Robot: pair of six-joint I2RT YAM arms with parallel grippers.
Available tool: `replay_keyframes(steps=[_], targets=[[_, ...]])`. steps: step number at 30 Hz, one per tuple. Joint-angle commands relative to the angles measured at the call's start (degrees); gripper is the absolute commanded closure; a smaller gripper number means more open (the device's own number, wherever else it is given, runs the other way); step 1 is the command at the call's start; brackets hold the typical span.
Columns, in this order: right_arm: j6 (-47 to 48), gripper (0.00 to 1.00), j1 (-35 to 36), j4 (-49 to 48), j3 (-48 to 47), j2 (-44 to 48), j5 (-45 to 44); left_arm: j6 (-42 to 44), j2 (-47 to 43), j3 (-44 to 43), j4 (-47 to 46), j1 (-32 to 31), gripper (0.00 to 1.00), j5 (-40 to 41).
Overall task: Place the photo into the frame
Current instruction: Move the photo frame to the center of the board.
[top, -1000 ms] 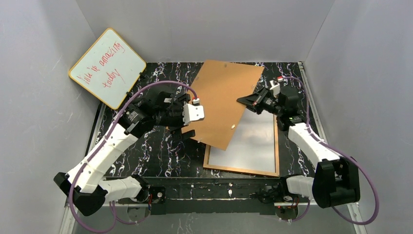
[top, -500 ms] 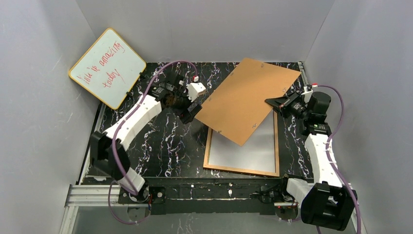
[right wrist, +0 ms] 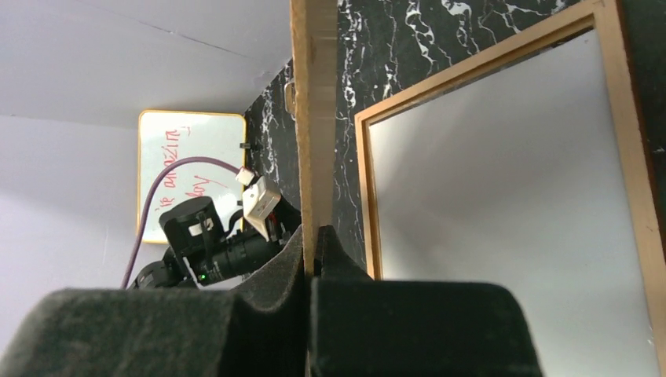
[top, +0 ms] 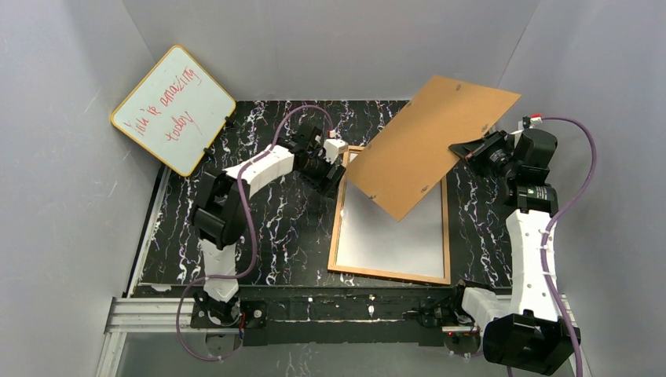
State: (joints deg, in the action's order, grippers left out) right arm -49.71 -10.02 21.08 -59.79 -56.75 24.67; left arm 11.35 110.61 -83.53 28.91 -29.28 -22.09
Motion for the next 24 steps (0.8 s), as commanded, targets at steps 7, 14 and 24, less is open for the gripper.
replay_keyframes(steps=[7,14,24], targets=[[0.0,0.99,-0.8,3.2,-6.6,1.6,-2.4,-5.9,6.4,-3.8,-8.5,-1.5,0.34,-2.0],[-1.4,0.99,-1.2,1.9,-5.7,1.1,-1.4,-8.1,8.4,-3.5,-12.4,-1.5,0.37,-2.4],[-2.0,0.99,-1.3,0.7,-5.0,0.8,-0.4,-6.2,7.9,-0.2,-13.1,-1.3,0.48,4.8]])
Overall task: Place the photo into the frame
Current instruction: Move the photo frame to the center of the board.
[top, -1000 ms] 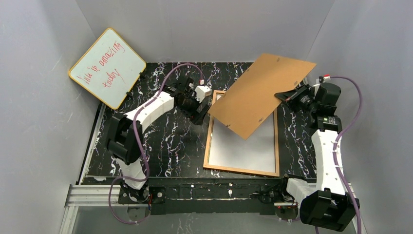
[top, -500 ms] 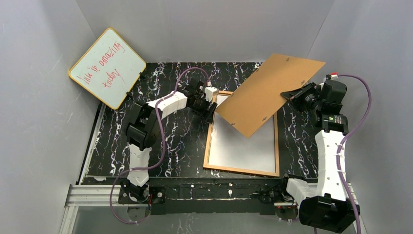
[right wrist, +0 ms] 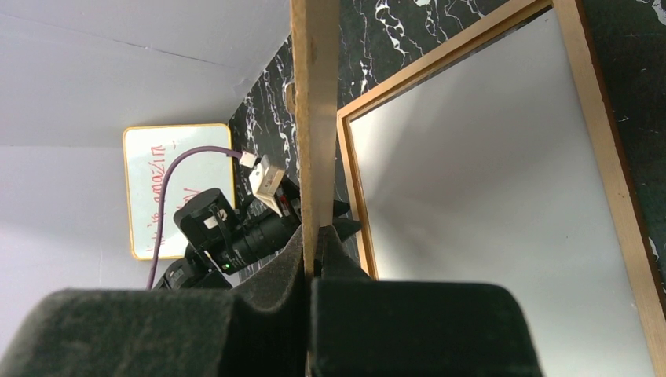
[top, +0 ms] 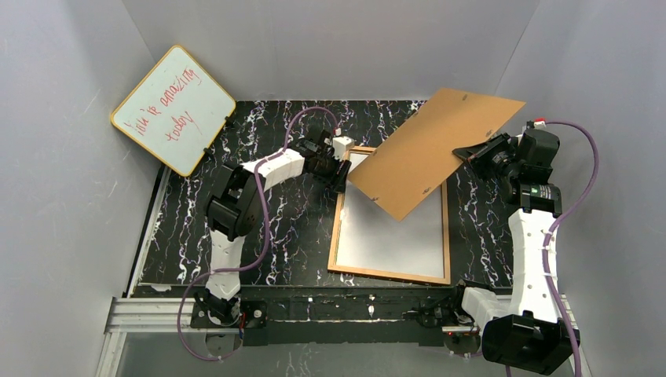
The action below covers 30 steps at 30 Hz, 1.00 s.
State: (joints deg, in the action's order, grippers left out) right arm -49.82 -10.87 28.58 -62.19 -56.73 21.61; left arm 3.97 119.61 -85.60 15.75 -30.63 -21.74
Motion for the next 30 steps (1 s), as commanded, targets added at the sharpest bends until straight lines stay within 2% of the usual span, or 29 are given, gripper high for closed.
replay_keyframes(steps=[1,5,13,19,23,30], targets=[[-2.0,0.99,-0.4,-7.0,-2.3,0.7,2.8,1.5,-1.4,2.9,-0.3,0.0,0.48,4.7],[-2.2,0.99,-0.4,-7.4,-1.7,1.0,3.2,2.1,-2.3,4.7,-0.9,0.0,0.48,6.4],[-3.5,0.99,-0.5,-11.1,0.7,0.8,7.3,3.4,-4.9,6.5,-0.5,3.9,0.58,11.1],[-6.1,0.99,-0.5,-20.1,5.4,-1.3,16.8,4.2,-7.7,9.0,0.2,8.8,0.58,9.7],[-10.8,0.99,-0.4,-32.7,10.1,-3.5,26.5,5.7,-9.9,11.2,1.3,12.3,0.59,8.9],[-13.0,0.99,1.9,-44.9,12.0,-8.9,37.4,9.2,-14.5,13.5,5.0,18.9,0.56,5.9]])
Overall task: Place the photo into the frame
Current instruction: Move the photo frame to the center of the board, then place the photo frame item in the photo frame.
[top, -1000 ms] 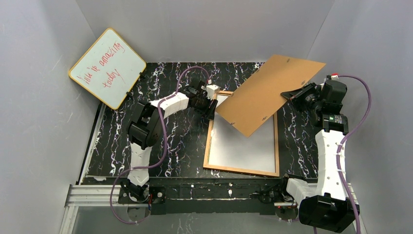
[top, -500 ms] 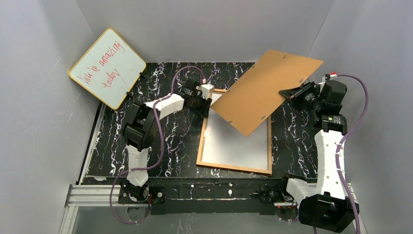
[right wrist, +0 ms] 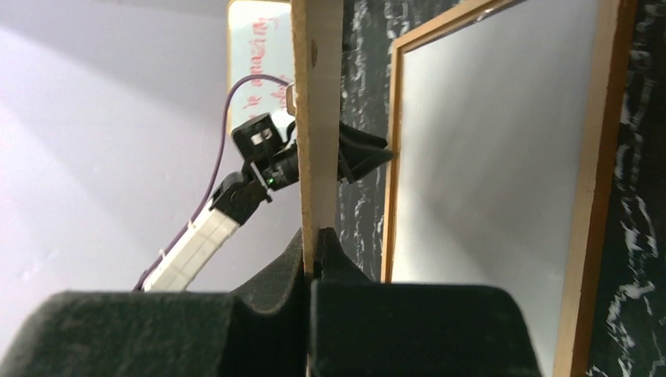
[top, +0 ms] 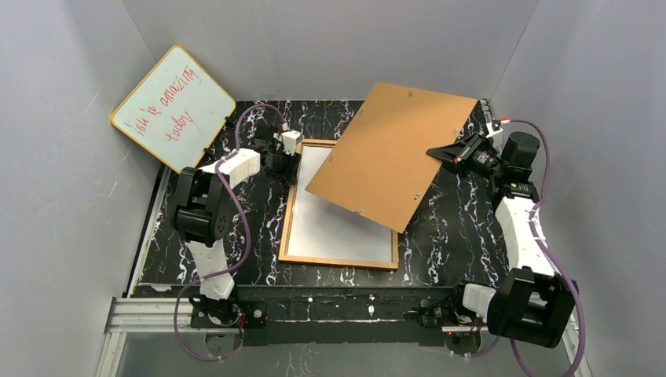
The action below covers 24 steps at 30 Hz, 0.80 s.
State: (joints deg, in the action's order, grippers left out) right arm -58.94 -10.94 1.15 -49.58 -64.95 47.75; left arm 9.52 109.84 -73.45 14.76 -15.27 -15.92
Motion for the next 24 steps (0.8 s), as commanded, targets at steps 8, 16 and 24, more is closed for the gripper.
replay_keyframes(steps=[8,16,24], targets=[[-1.4,0.99,10.8,-21.5,-2.4,-7.7,14.8,8.8,-13.7,-2.3,15.9,6.3,0.17,-5.0],[-4.3,0.99,14.0,-30.0,-1.1,-13.2,20.8,13.1,-14.6,-9.0,26.9,7.4,0.02,-8.2],[-6.6,0.99,15.1,-36.4,1.8,-15.3,18.6,18.6,-14.5,-15.1,32.7,8.1,0.02,-6.3]])
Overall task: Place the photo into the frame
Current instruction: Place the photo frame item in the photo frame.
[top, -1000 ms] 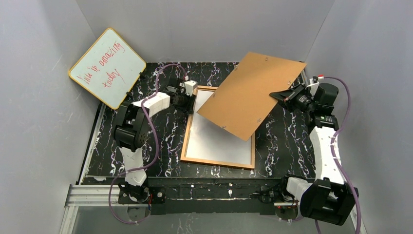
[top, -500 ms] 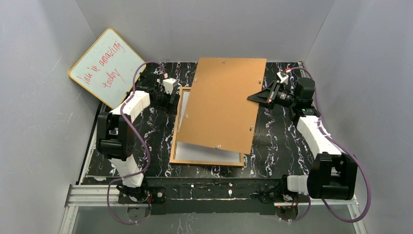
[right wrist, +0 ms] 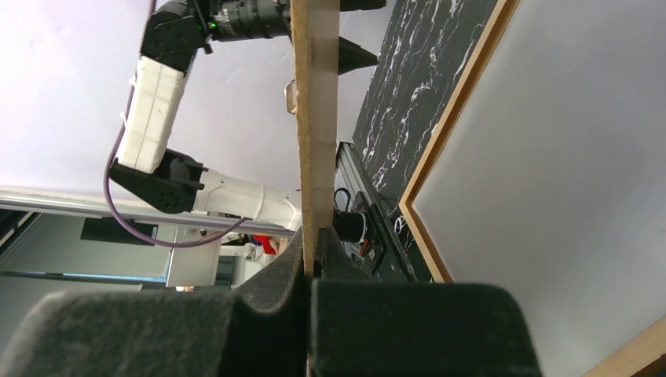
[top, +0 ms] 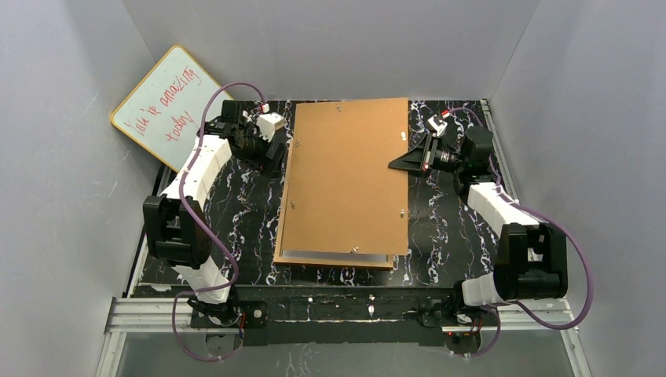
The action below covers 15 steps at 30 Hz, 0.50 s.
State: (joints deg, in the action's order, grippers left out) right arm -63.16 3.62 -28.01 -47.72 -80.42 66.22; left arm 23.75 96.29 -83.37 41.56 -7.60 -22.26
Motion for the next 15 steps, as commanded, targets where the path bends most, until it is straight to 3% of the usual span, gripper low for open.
replay_keyframes(steps=[1,6,15], targets=[[-1.7,0.99,0.9,-5.7,-0.5,-0.3,-1.5,5.3,-0.9,-6.7,7.1,0.5,0.02,0.2],[-1.0,0.99,2.9,-4.6,-2.2,-2.7,-6.2,9.2,-2.6,-10.5,11.1,0.5,0.02,-1.1],[0.0,0.99,3.5,-3.4,-2.6,-6.5,0.6,9.5,-1.8,-3.5,10.0,0.8,0.02,4.8]])
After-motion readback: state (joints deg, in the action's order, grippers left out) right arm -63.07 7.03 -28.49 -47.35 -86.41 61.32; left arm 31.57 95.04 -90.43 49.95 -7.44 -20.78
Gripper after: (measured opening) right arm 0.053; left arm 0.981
